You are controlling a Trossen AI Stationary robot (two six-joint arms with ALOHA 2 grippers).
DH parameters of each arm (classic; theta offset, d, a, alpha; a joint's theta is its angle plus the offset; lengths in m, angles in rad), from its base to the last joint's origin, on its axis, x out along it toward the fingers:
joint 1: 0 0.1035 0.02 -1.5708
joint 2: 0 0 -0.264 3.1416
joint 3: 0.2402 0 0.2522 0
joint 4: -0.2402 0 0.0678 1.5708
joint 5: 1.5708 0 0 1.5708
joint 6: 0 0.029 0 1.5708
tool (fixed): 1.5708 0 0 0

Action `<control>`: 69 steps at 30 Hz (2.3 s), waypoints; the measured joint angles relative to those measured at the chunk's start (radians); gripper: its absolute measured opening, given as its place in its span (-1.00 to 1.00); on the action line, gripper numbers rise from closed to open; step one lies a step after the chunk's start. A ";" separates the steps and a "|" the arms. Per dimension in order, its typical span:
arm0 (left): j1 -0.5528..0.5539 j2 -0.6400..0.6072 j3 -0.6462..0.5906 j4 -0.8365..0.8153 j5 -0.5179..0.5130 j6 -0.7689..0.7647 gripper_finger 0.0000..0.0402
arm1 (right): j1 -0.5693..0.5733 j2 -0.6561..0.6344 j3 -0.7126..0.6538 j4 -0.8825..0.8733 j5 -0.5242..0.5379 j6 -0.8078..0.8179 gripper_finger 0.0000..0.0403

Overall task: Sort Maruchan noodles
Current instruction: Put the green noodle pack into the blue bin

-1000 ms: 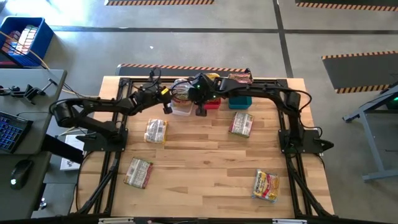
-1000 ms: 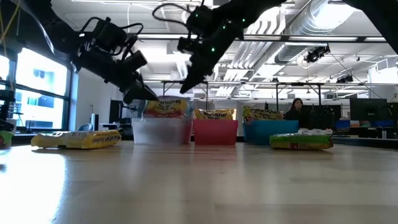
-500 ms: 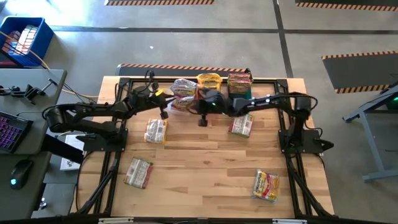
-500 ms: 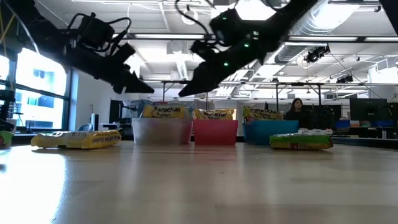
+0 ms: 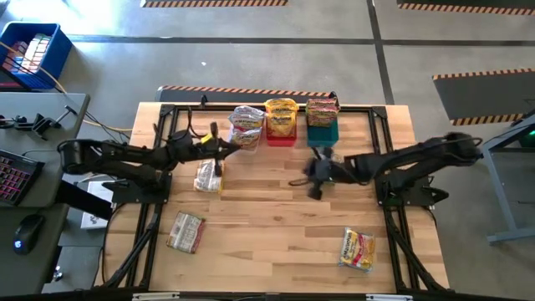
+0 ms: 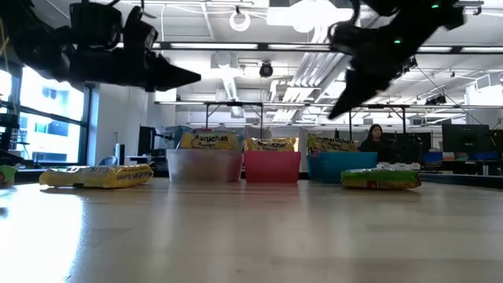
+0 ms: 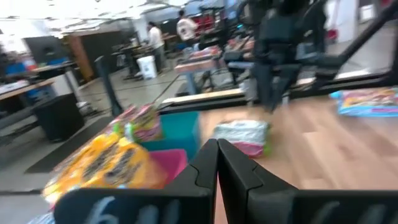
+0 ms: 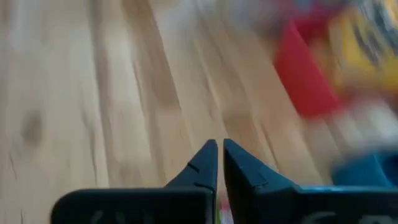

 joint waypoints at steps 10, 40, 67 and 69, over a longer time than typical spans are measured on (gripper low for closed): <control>-0.148 0.007 0.009 -0.024 -0.036 0.004 -0.89 | 0.159 0.073 0.000 -0.303 0.163 0.258 -0.14; -0.299 0.012 0.009 -0.067 -0.144 -0.033 -0.71 | 0.168 0.276 0.104 -0.411 0.150 0.354 -0.98; -0.532 0.756 0.477 -0.090 -0.464 -0.007 -0.49 | 0.238 0.257 0.145 -0.075 0.011 0.267 -1.00; -0.532 0.762 0.494 -0.103 -0.445 -0.021 -0.39 | 0.243 0.257 0.145 -0.068 0.011 0.266 -1.00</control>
